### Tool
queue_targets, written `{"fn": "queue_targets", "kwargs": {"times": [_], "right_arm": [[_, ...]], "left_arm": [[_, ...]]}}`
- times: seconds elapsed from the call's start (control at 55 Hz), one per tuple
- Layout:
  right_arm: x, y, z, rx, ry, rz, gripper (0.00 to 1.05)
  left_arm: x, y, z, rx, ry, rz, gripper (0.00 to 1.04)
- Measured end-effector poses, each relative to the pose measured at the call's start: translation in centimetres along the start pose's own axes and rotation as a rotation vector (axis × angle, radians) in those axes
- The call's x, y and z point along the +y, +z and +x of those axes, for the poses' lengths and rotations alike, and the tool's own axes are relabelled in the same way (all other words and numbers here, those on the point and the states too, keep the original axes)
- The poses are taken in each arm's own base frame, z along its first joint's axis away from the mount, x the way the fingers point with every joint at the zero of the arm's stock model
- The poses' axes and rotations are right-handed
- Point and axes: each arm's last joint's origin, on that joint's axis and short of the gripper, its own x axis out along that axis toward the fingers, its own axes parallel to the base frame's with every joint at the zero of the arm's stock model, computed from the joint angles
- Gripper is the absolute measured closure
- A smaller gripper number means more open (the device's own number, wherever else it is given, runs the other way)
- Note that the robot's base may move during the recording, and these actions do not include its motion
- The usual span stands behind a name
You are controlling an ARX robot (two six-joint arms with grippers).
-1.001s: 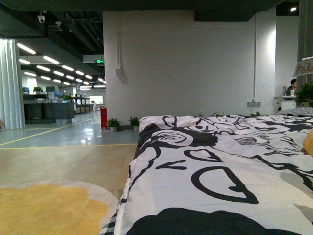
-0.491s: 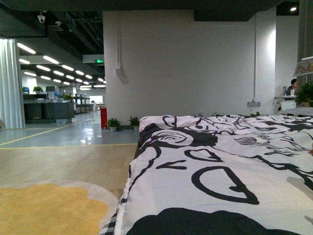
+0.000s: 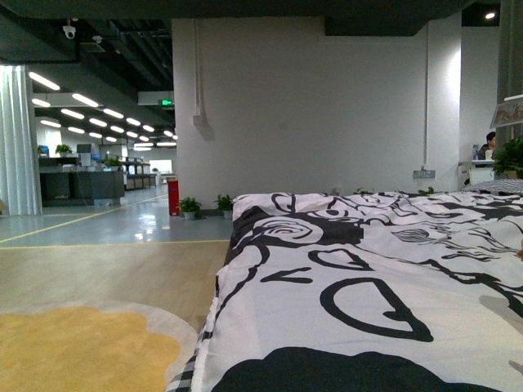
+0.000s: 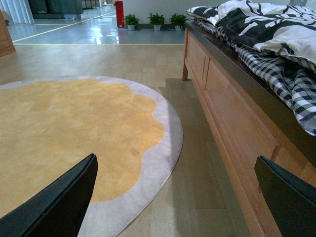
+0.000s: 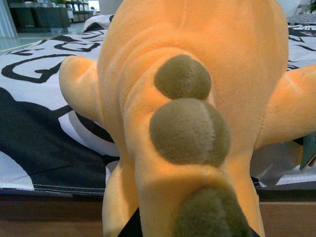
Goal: Put away toys
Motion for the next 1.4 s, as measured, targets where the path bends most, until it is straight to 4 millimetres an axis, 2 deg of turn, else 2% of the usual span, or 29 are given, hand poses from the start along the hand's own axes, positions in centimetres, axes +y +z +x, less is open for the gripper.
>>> {"fn": "queue_targets", "kwargs": {"times": [1.401], "right_arm": [[0.07, -0.27, 0.03, 0.017, 0.016, 0.001, 0.98]], "left_arm": [[0.01, -0.01, 0.0, 0.001, 0.001, 0.0, 0.06]]}}
